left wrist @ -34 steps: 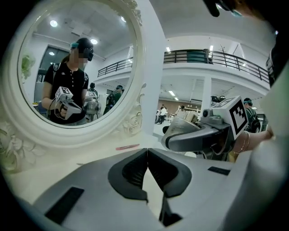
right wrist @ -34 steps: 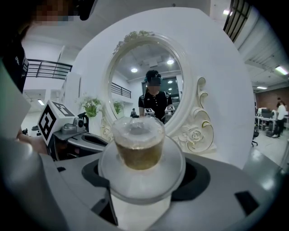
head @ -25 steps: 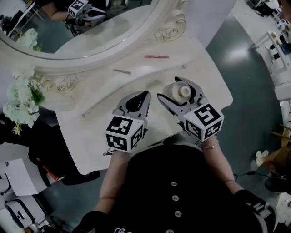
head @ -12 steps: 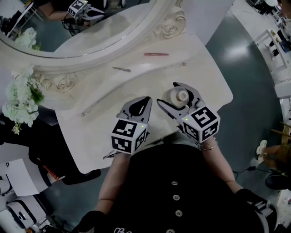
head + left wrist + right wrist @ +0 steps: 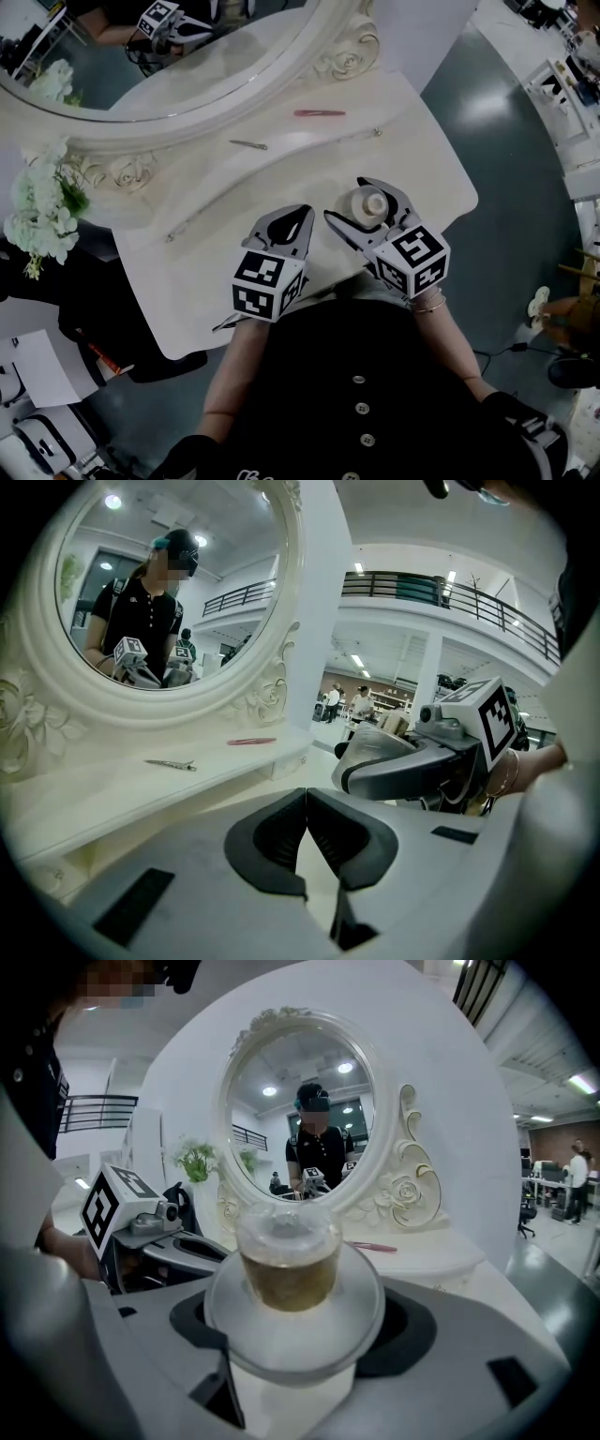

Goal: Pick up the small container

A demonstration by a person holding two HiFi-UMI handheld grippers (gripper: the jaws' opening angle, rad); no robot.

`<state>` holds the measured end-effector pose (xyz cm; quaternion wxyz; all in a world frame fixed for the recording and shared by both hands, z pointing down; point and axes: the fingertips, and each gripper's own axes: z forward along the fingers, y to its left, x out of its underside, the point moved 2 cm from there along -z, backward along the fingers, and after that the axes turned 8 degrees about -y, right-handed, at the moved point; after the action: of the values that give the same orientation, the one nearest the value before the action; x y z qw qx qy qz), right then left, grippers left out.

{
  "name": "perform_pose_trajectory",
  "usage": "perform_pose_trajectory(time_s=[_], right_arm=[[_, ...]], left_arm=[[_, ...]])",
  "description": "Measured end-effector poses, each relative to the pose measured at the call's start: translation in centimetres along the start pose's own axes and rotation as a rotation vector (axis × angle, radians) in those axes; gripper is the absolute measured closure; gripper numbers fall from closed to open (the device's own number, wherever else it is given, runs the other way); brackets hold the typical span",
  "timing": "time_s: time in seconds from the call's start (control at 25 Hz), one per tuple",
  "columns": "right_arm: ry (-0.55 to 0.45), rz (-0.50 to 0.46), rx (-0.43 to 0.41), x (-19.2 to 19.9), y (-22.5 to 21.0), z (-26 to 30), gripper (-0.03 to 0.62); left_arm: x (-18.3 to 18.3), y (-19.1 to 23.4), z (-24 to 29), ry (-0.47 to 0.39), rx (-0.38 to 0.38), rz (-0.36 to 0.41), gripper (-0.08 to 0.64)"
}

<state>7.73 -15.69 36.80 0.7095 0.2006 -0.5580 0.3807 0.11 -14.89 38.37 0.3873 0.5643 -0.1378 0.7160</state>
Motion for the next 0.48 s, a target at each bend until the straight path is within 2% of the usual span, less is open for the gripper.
perform_pose_trajectory(time_s=[0.48], right_arm=[[0.008, -0.002, 0.003, 0.29, 0.23, 0.06, 0.252]], left_arm=[[0.72, -0.35, 0.30, 0.027, 0.015, -0.010, 0.548]])
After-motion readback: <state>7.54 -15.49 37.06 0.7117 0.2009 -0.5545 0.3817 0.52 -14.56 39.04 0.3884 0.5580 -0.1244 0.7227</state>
